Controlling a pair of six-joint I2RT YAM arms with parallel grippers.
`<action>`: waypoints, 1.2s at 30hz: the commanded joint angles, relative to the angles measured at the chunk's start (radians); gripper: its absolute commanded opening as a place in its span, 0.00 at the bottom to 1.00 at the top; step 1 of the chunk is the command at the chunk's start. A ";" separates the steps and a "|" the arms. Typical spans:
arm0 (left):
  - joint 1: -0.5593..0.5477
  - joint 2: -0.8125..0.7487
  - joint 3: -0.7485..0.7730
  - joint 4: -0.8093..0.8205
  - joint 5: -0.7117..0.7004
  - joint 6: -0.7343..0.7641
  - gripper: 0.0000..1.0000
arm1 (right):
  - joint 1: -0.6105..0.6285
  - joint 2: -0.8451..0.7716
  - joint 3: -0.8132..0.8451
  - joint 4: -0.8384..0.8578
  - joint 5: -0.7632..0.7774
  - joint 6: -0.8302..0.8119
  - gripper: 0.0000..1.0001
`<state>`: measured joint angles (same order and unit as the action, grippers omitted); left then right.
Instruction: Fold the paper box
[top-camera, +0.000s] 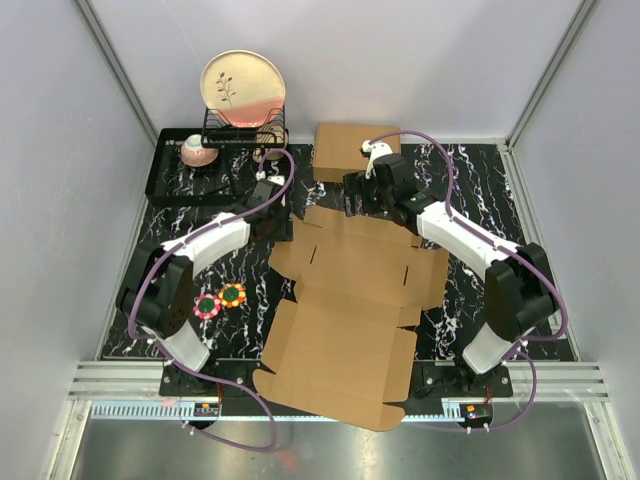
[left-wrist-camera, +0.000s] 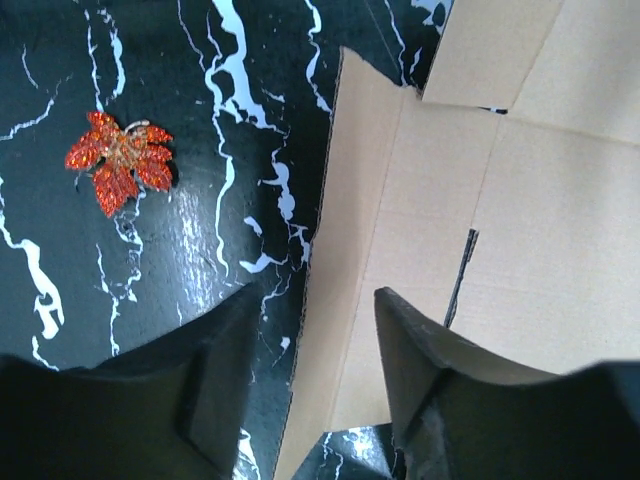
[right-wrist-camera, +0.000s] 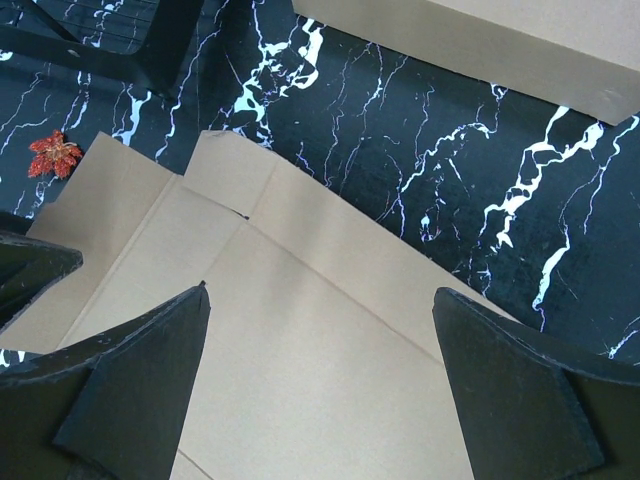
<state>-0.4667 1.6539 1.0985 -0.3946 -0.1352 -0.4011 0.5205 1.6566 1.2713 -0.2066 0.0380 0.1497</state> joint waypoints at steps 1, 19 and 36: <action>0.016 -0.002 0.026 0.088 0.081 0.041 0.49 | -0.005 0.009 0.028 0.032 -0.036 -0.021 1.00; -0.032 -0.035 -0.021 -0.009 0.112 0.085 0.21 | -0.082 0.075 -0.023 0.120 -0.110 -0.042 1.00; -0.033 -0.229 0.040 -0.030 0.005 0.039 0.82 | -0.085 -0.006 -0.308 0.331 -0.108 0.250 0.76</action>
<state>-0.5014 1.5242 1.0657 -0.4793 -0.0849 -0.3218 0.4320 1.7016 1.0286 0.0154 -0.0448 0.2832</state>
